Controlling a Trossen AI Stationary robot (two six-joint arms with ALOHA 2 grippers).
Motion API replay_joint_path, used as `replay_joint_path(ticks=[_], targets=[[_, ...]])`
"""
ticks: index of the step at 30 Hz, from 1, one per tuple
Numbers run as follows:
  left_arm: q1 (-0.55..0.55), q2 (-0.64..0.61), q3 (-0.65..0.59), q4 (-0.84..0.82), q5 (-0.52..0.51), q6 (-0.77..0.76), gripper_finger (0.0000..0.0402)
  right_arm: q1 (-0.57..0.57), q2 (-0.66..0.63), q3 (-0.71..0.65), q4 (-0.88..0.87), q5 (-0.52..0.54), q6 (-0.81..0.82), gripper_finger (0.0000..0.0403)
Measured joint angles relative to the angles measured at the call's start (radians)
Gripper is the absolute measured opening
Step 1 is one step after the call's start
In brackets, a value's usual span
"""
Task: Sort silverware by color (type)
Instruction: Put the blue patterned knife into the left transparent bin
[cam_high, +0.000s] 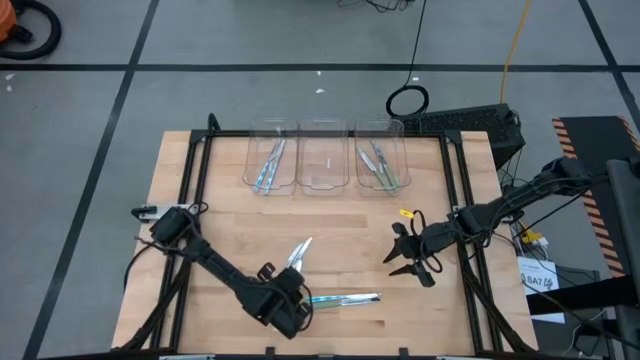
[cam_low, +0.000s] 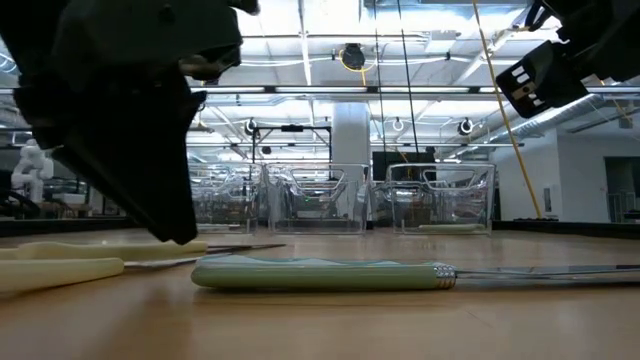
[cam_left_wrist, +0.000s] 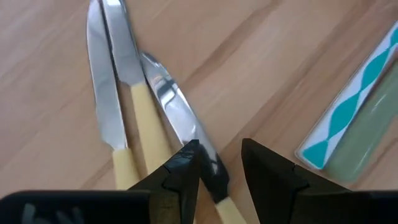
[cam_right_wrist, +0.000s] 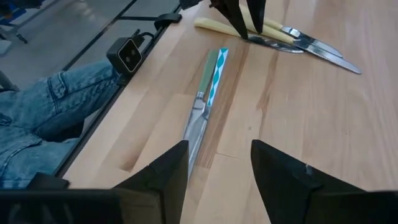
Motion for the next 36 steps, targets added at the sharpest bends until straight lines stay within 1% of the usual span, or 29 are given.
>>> replay_joint_path(ticks=[3, 6, 11, 15, 16, 22, 31, 36], targets=[[0.018, 0.000, 0.000, 0.002, -0.038, 0.036, 0.0129, 0.000, 0.000, 0.000, -0.005, 0.000, 0.000, 0.0166], [0.039, 0.000, 0.000, 0.052, -0.091, 0.110, 0.0129, 0.009, 0.014, 0.000, -0.008, 0.000, 0.000, 0.0166], [0.062, 0.000, 0.000, 0.223, -0.095, 0.303, 0.0129, 0.059, 0.072, 0.000, -0.008, 0.008, -0.030, 0.0166], [0.065, 0.000, 0.000, 0.349, -0.095, 0.441, 0.0129, 0.097, 0.126, 0.000, 0.002, 0.073, -0.038, 0.0166], [0.065, 0.000, 0.000, 0.370, -0.095, 0.463, 0.0129, 0.103, 0.137, 0.000, 0.007, 0.076, -0.045, 0.0166], [0.053, 0.000, 0.000, 0.396, -0.080, 0.495, 0.0129, 0.132, 0.183, 0.000, 0.038, 0.077, -0.083, 0.0166], [0.041, 0.000, 0.000, 0.396, -0.075, 0.529, 0.0129, 0.134, 0.228, 0.001, 0.049, 0.082, -0.123, 0.0166], [0.035, 0.025, 0.000, 0.416, -0.046, 0.592, 0.0129, 0.134, 0.287, 0.001, 0.139, 0.073, -0.140, 0.0166]])
